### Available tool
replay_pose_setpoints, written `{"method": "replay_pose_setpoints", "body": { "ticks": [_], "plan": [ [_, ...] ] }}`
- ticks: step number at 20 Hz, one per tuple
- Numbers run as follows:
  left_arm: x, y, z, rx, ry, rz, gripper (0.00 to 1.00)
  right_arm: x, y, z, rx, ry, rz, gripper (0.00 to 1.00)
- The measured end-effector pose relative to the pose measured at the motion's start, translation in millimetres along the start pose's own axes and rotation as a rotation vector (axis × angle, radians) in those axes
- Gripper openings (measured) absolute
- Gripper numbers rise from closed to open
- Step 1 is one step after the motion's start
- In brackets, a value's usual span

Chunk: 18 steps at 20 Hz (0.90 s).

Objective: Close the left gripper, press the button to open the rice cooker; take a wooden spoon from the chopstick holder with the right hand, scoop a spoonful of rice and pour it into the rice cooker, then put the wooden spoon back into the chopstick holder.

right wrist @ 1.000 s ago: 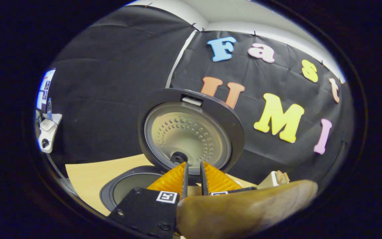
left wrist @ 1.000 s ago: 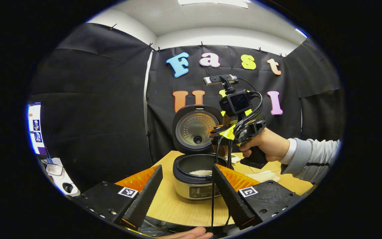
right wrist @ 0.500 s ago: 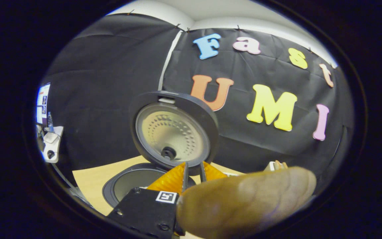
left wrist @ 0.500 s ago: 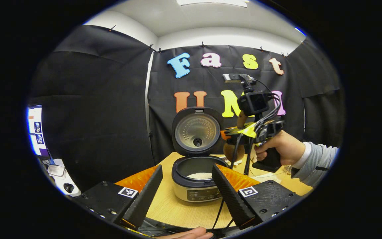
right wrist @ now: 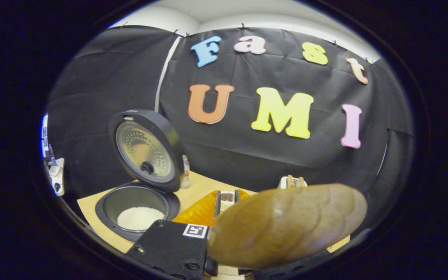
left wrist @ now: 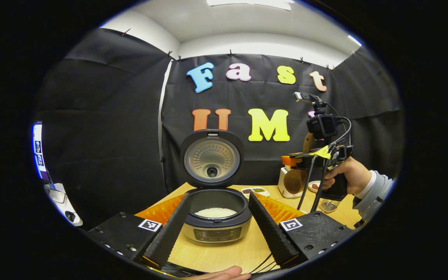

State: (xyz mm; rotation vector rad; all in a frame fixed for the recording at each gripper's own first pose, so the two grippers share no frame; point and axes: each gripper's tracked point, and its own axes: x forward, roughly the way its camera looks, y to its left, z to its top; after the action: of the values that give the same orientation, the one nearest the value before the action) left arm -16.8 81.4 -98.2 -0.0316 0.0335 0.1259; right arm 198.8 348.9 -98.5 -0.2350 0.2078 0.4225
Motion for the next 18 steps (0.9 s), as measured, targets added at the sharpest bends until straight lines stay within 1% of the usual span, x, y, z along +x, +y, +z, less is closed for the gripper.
{"method": "replay_pose_setpoints", "body": {
  "ticks": [3, 6, 9, 14, 18],
  "plan": [
    [10, -24, 7, 0.018, -0.016, -0.036, 0.95, -8, -55, -7, 0.023, 0.003, -0.067, 0.19],
    [16, -45, 17, 0.024, -0.035, -0.066, 0.95, -20, -110, -15, 0.074, 0.007, -0.131, 0.19],
    [24, -67, 21, 0.024, -0.040, -0.094, 0.95, -31, -157, -28, 0.094, 0.014, -0.184, 0.19],
    [40, -94, 17, 0.042, -0.027, -0.114, 0.95, -38, -218, -49, 0.128, 0.018, -0.253, 0.20],
    [50, -103, 12, 0.046, -0.012, -0.108, 0.95, -28, -253, -79, 0.104, 0.020, -0.293, 0.21]
  ]
}}
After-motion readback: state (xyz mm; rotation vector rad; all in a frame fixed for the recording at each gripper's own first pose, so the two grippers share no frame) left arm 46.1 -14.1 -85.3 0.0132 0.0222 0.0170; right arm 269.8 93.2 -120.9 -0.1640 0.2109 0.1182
